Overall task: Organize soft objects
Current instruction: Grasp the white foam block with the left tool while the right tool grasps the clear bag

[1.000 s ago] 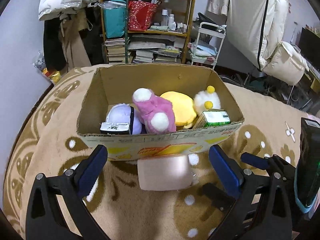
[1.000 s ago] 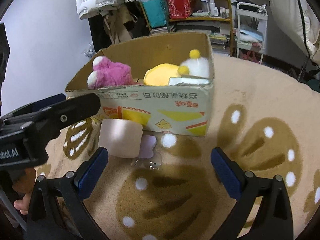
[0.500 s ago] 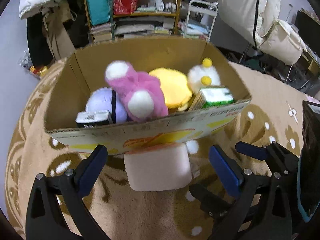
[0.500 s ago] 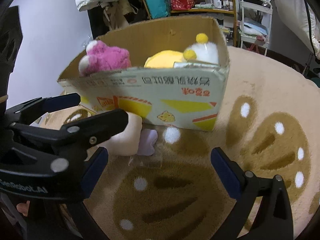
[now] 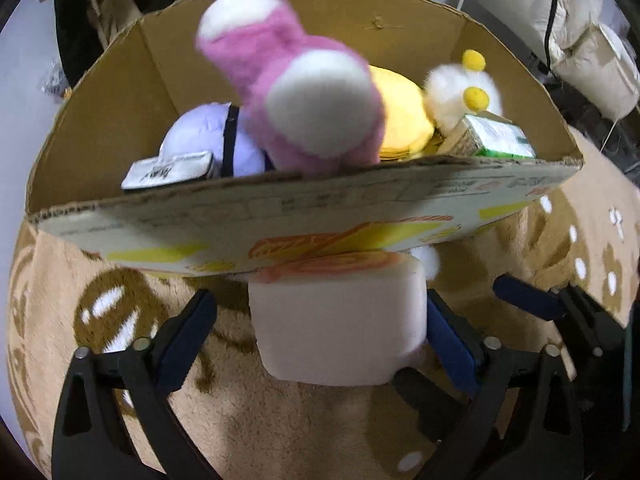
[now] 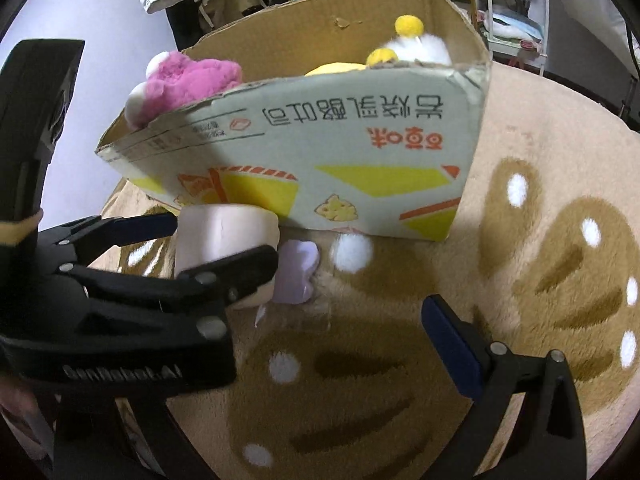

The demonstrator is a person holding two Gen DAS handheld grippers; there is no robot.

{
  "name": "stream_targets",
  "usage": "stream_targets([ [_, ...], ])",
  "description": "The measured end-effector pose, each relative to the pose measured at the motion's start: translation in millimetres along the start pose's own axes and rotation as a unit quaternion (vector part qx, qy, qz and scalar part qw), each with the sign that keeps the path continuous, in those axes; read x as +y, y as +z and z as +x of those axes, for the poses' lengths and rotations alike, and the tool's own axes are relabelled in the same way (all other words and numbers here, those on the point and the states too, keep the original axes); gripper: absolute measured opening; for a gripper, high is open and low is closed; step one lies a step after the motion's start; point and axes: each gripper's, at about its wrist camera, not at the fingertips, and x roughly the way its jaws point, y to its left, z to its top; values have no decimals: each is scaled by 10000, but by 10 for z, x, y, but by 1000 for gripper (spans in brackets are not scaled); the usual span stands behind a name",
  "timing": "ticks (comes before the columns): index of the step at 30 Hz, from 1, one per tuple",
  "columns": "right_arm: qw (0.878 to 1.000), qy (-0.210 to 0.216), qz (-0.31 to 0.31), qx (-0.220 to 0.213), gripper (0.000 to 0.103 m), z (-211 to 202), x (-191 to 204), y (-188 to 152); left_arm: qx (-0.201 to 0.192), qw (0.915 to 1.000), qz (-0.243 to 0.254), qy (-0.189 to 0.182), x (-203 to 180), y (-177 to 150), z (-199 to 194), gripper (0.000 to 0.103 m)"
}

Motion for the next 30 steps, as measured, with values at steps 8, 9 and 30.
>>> stream_targets([
  [8, 9992, -272, -271, 105, 103, 70, 68, -42, 142, 9997, -160, -106, 99, -48, -27, 67],
  [9, 9992, -275, -277, 102, 103, 82, 67, -39, 152, 9996, -195, -120, 116, -51, -32, 65],
  [30, 9979, -433, -484, 34, 96, 318, 116, -58, 235, 9986, -457, 140, 410, -184, -127, 49],
])
